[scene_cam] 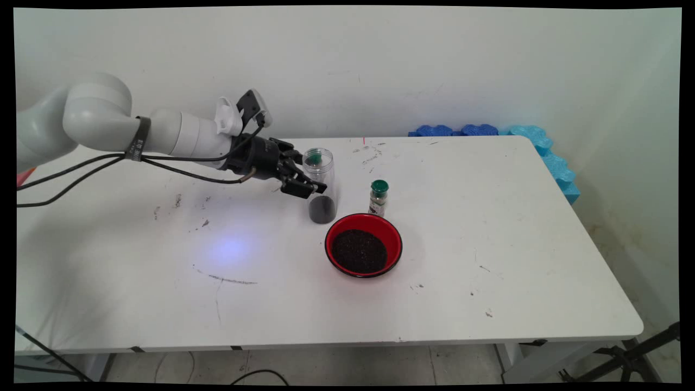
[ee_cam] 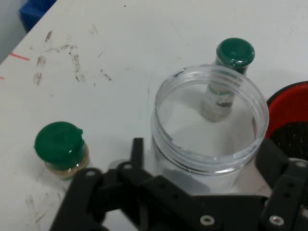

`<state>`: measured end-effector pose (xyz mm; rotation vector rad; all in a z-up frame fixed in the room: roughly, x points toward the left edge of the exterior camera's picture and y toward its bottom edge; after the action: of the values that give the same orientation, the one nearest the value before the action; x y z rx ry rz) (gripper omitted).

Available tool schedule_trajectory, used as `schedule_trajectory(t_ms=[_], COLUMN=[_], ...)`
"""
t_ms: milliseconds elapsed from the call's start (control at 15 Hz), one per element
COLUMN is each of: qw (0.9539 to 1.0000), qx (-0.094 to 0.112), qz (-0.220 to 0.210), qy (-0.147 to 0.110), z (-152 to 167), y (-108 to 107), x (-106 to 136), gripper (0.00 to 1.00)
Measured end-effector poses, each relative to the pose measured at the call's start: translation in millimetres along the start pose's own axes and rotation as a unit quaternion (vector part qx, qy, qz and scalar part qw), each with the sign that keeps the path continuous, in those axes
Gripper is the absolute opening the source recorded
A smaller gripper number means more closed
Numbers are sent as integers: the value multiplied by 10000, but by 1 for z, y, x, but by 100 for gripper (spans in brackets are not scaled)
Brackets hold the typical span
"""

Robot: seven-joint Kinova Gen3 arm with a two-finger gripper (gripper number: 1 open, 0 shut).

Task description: Pick up the black seasoning powder from the table, then pour the black seasoning powder in the red bowl

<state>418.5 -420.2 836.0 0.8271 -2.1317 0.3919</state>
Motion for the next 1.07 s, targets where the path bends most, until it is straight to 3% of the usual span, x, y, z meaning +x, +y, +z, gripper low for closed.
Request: schedule_trajectory(t_ms=[67, 533, 1067], qw=[10000, 10000, 9994], qx=[1, 22, 232], qz=[9, -40, -130], qy=[4, -10, -243], z=[1, -9, -74], y=[0, 4, 13], x=[0, 5, 28], gripper=[0, 0, 0])
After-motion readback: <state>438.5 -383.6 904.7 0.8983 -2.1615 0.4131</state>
